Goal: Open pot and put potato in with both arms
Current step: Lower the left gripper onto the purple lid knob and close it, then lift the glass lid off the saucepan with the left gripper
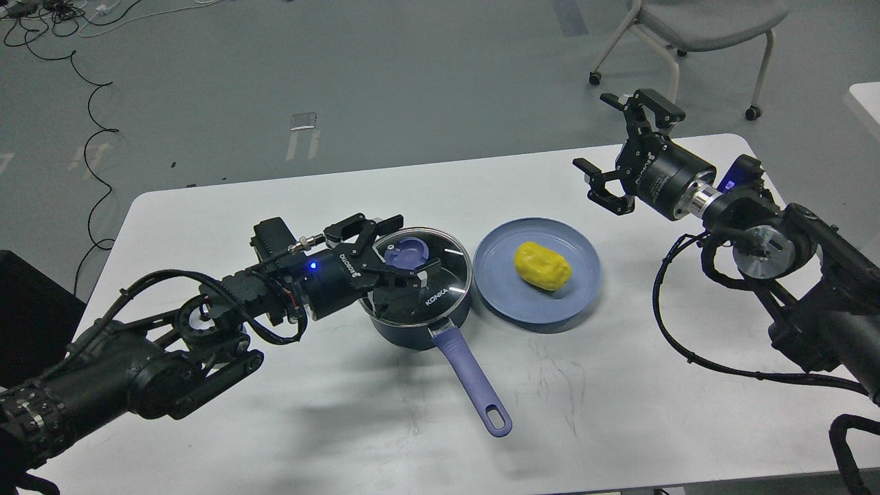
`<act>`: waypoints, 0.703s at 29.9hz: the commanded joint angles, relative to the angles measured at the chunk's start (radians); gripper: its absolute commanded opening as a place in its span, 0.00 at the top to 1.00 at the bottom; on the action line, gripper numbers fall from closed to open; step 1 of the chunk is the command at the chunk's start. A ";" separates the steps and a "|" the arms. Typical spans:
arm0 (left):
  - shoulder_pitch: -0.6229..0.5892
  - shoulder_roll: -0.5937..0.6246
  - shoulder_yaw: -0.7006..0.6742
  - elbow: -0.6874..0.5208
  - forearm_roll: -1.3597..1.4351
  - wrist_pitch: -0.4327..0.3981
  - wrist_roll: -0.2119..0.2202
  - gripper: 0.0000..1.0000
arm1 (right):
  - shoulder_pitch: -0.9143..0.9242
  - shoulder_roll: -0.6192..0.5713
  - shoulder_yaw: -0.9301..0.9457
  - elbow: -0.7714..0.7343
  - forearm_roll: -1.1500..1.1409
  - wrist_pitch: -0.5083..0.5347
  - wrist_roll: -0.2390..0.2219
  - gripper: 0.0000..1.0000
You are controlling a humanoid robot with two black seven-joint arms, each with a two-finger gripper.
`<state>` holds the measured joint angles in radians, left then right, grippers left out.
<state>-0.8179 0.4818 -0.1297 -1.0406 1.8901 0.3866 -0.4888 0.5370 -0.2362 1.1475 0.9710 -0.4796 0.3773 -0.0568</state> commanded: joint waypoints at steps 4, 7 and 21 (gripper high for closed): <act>0.000 0.000 0.055 0.007 0.000 0.008 0.000 0.02 | -0.002 -0.002 0.000 0.000 0.001 0.000 0.000 0.00; 0.002 -0.002 0.056 0.019 0.000 0.012 0.000 0.02 | -0.005 -0.003 0.000 0.000 -0.001 0.000 0.000 0.00; 0.000 -0.002 0.056 0.042 -0.005 0.029 0.000 0.02 | -0.008 -0.008 0.000 -0.003 -0.001 0.000 0.000 0.00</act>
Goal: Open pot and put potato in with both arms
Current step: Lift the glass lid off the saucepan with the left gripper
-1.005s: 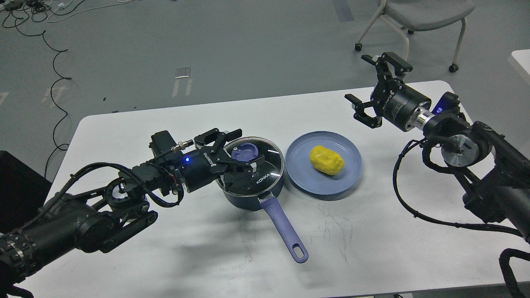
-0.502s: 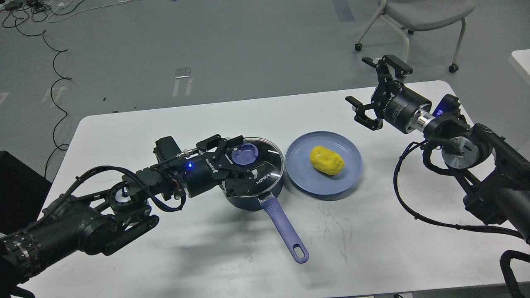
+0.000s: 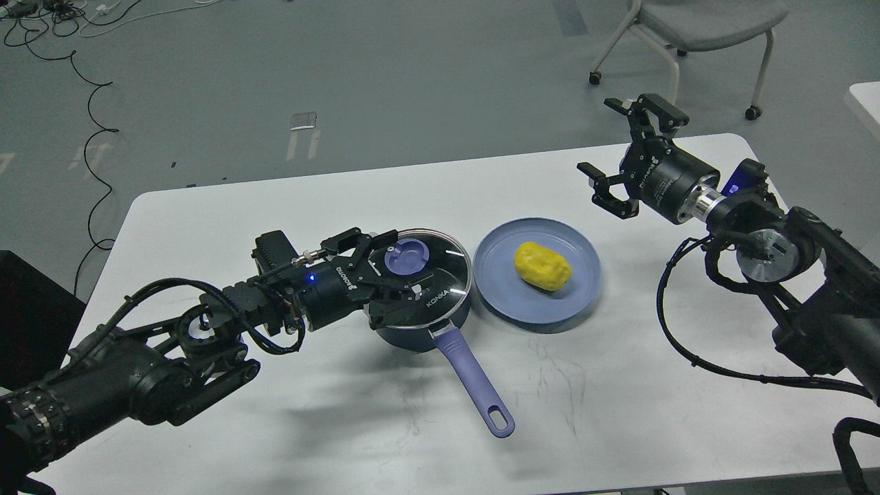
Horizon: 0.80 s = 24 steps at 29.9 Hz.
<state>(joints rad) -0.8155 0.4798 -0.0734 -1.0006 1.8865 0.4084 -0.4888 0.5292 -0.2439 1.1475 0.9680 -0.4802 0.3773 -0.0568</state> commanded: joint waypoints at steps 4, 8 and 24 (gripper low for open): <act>-0.001 0.000 0.000 0.002 0.000 0.007 0.000 0.03 | 0.000 0.000 0.000 0.000 0.000 0.000 0.000 0.00; 0.001 -0.001 0.001 0.002 0.000 0.007 0.000 0.05 | 0.000 0.000 0.000 -0.005 -0.001 0.000 0.000 0.00; -0.001 -0.010 0.010 0.037 -0.001 0.006 0.000 0.35 | 0.000 0.000 0.000 -0.020 -0.003 0.000 0.000 0.00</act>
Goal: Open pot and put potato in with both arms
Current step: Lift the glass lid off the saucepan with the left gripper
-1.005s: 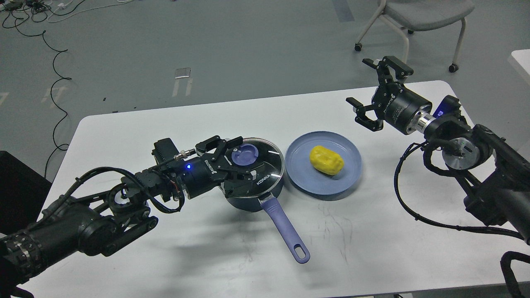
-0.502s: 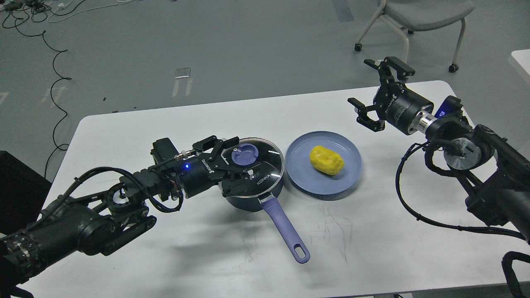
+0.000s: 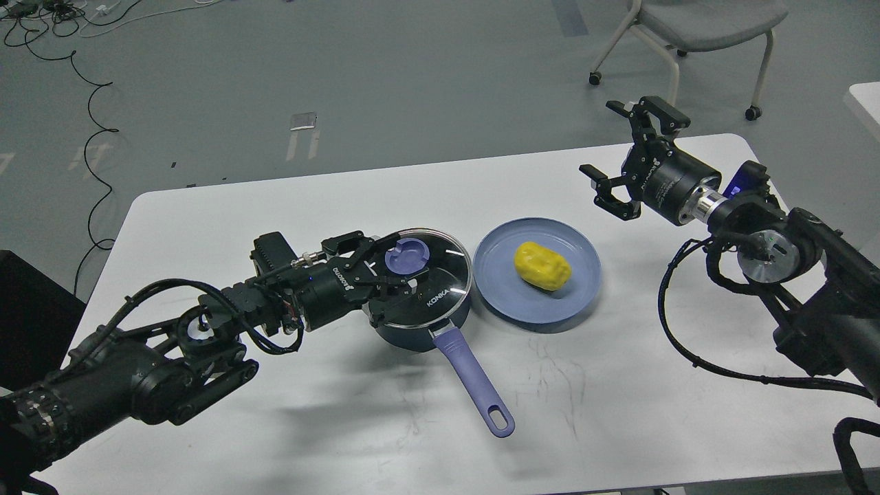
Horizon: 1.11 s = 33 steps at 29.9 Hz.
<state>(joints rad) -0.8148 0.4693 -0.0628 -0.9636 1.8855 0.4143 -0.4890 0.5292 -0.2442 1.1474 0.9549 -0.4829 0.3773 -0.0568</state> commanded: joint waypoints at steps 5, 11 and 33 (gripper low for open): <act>-0.007 0.000 -0.002 -0.001 -0.002 0.000 0.000 0.46 | 0.000 -0.001 0.000 -0.015 0.000 0.000 0.000 0.00; -0.020 -0.004 -0.003 -0.018 -0.011 0.000 0.000 0.47 | 0.002 -0.001 0.000 -0.015 0.000 0.000 0.000 0.00; -0.043 0.307 -0.002 -0.113 -0.114 0.001 0.000 0.47 | 0.015 0.000 -0.003 -0.033 0.000 0.000 0.000 0.00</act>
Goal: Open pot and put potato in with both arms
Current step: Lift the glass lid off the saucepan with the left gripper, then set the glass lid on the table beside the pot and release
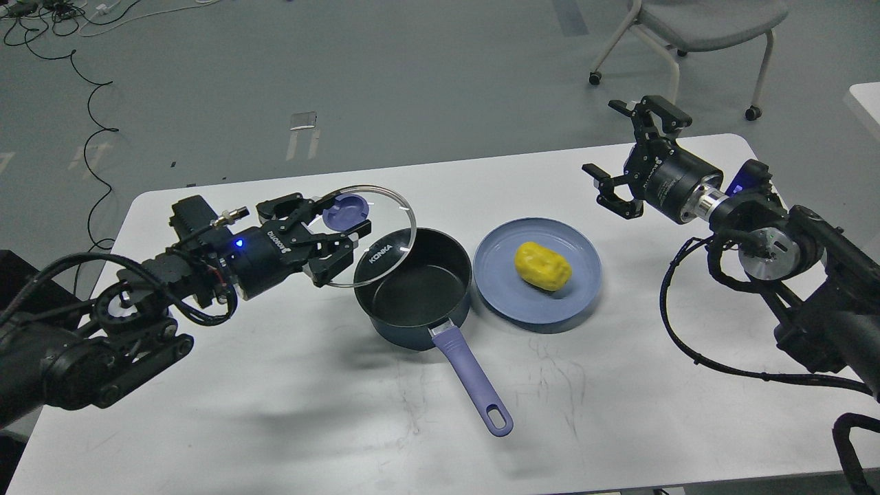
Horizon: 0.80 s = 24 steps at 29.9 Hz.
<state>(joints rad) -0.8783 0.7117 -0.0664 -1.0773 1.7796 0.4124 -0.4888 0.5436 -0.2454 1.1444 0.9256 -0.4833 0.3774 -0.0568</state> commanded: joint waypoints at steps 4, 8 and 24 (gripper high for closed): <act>0.088 0.138 0.000 0.008 -0.012 0.003 0.000 0.47 | 0.001 0.000 0.000 -0.004 0.000 0.000 0.000 0.00; 0.143 0.187 0.000 0.025 -0.037 0.025 0.000 0.47 | 0.004 -0.011 -0.002 -0.005 0.000 0.000 0.000 0.00; 0.280 0.077 0.002 0.173 -0.049 0.076 0.000 0.45 | 0.004 -0.029 -0.009 -0.004 -0.001 0.000 0.000 0.00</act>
<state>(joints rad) -0.6007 0.8269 -0.0644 -0.9586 1.7306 0.4889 -0.4891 0.5489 -0.2666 1.1360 0.9203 -0.4848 0.3773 -0.0568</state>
